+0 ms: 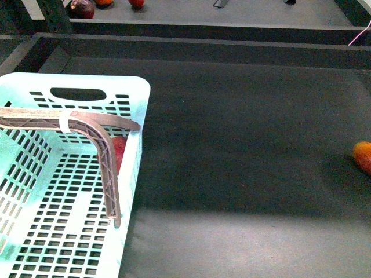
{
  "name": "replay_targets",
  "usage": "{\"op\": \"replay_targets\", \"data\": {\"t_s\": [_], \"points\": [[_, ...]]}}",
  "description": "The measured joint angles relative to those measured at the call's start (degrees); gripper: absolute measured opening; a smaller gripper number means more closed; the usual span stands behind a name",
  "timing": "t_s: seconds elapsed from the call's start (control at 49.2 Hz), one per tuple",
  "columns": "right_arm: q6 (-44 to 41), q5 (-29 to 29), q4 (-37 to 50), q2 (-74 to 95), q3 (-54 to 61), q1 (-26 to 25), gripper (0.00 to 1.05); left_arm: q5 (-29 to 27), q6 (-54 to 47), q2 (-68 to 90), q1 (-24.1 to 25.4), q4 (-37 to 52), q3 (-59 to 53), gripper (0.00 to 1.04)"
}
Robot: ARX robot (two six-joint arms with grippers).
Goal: Pick apple with right arm and hold basket with left
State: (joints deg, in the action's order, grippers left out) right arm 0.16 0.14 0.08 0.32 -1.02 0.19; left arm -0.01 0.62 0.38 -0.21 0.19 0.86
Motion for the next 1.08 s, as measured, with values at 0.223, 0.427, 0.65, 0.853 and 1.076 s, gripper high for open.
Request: {"op": "replay_targets", "data": {"t_s": [0.223, 0.427, 0.65, 0.853, 1.076], "points": [[0.02, 0.0, 0.0, 0.0, 0.0, 0.0, 0.96, 0.0, 0.0, -0.02, 0.0, -0.04, 0.0, 0.03], [0.02, 0.0, 0.0, 0.0, 0.0, 0.0, 0.96, 0.0, 0.02, -0.02, 0.0, -0.07, 0.0, 0.03], [0.0, 0.0, 0.0, 0.0, 0.0, 0.0, 0.96, 0.0, 0.02, -0.02, 0.0, -0.07, 0.0, 0.38], [0.0, 0.0, 0.0, 0.0, 0.0, 0.0, 0.96, 0.0, 0.02, -0.02, 0.0, -0.07, 0.0, 0.77], [0.0, 0.0, 0.0, 0.0, 0.0, 0.0, 0.96, 0.0, -0.09, -0.02, 0.0, -0.07, 0.0, 0.98]]}}
